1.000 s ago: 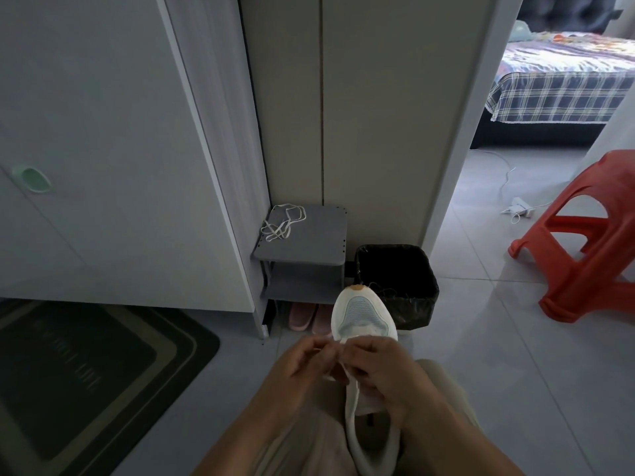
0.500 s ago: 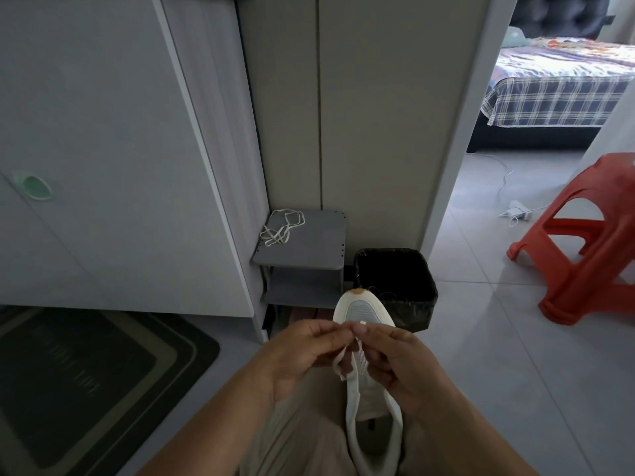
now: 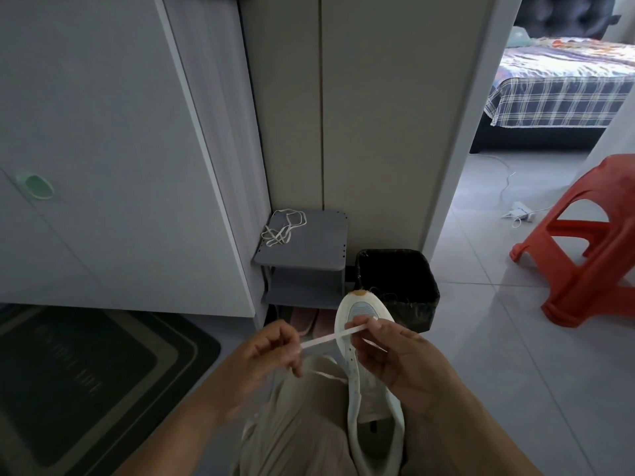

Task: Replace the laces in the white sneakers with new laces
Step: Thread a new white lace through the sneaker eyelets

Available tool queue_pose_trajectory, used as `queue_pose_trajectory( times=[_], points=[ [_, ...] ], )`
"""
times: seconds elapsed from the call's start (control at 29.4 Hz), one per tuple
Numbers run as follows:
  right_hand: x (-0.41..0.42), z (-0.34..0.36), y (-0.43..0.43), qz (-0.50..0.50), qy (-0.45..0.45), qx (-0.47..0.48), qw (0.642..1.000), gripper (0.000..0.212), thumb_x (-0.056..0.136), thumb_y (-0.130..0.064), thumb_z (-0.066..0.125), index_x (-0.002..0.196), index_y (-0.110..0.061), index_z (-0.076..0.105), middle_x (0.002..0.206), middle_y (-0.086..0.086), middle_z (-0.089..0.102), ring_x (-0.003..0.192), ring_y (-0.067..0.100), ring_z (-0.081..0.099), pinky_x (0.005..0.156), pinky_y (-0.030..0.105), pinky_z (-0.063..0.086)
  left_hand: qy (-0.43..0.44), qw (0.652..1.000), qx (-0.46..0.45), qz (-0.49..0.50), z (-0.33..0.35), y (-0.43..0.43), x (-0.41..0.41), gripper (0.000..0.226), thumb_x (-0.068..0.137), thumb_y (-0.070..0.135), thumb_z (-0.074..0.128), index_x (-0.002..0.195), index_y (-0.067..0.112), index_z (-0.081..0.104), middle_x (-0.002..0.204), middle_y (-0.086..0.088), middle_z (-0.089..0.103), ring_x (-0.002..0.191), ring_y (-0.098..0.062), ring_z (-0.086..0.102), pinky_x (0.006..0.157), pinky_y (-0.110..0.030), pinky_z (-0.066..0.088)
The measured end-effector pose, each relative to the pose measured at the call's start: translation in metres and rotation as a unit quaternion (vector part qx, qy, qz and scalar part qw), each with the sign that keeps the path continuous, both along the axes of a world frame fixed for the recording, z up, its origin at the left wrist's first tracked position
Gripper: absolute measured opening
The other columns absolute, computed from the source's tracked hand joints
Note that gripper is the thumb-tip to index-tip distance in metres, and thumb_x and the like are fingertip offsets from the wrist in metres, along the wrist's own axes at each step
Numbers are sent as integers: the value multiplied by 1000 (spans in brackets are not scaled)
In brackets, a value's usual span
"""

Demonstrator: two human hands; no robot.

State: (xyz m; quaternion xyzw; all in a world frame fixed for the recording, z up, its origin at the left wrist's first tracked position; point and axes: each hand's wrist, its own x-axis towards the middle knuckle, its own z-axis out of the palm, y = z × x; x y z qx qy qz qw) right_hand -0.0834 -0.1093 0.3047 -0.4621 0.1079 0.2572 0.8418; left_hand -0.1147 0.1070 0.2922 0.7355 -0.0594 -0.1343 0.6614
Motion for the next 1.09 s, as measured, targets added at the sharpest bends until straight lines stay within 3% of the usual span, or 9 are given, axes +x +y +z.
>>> queue_pose_trajectory(
  times=[0.2, 0.37, 0.48, 0.58, 0.68, 0.78, 0.88, 0.99, 1.09],
  points=[
    [-8, 2, 17, -7, -36, -8, 999, 23, 83, -12, 55, 105, -11, 64, 87, 6, 71, 67, 12, 59, 61, 24, 48, -6, 999, 37, 23, -7, -28, -1, 5, 89, 12, 54, 86, 9, 57, 73, 3, 63, 78, -13, 63, 75, -13, 47],
    [-17, 2, 24, 11, -71, -64, 995, 18, 87, -7, 53, 88, -2, 69, 63, 5, 63, 55, 9, 59, 57, 20, 51, -23, 999, -11, 34, 0, -45, -2, 7, 87, 7, 55, 83, 2, 55, 70, 5, 64, 71, -10, 63, 68, -16, 49],
    [-8, 6, 10, -46, -75, -64, 994, 22, 85, -11, 55, 76, -7, 75, 57, 4, 52, 53, 10, 48, 53, 18, 48, -46, 998, -15, 31, 4, -44, -6, 17, 86, 24, 57, 77, 10, 53, 60, 8, 53, 63, -6, 52, 65, -11, 43],
    [11, 12, -17, -118, -66, -10, 991, 20, 77, -14, 56, 83, -2, 71, 61, 6, 56, 52, 9, 51, 50, 17, 50, -60, 998, 3, 20, 6, -27, -6, 23, 81, 43, 57, 71, 22, 54, 58, 4, 45, 59, -10, 43, 66, -14, 40],
    [26, 8, -39, -162, -33, 43, 985, 22, 84, -16, 52, 86, -2, 69, 64, 5, 54, 50, 8, 52, 47, 16, 49, -63, 998, 17, 19, 8, -8, -3, 37, 73, 49, 53, 78, 13, 56, 58, 5, 46, 60, -10, 44, 68, -15, 42],
    [20, -5, -24, -95, -35, -38, 994, 28, 79, -26, 60, 95, -5, 68, 74, 5, 61, 64, 11, 56, 59, 22, 51, -67, 996, 34, 42, 7, -7, 0, 43, 69, 51, 54, 81, 10, 58, 58, 4, 49, 60, -8, 47, 68, -15, 43],
    [0, -8, 2, 5, -70, -80, 994, 36, 78, -30, 61, 105, -7, 67, 85, 2, 66, 75, 12, 56, 73, 26, 45, -55, 997, 38, 35, 4, -22, 1, 24, 84, 34, 57, 82, 9, 58, 58, 6, 51, 59, -6, 47, 65, -14, 44],
    [-14, -4, 15, 48, -106, -108, 987, 33, 75, -29, 57, 96, -7, 70, 71, 2, 59, 63, 9, 49, 66, 22, 42, -44, 998, 29, 38, 4, -34, 4, 15, 90, 24, 53, 82, 12, 59, 59, 8, 53, 60, -4, 50, 65, -15, 45],
    [-6, -1, 8, -9, -100, -116, 988, 28, 84, -23, 52, 81, -6, 74, 62, 3, 56, 60, 11, 47, 64, 24, 43, -44, 998, 24, 26, 8, -39, 4, 14, 88, 22, 53, 82, 11, 60, 58, 9, 51, 60, -5, 48, 68, -15, 44]
  ],
)
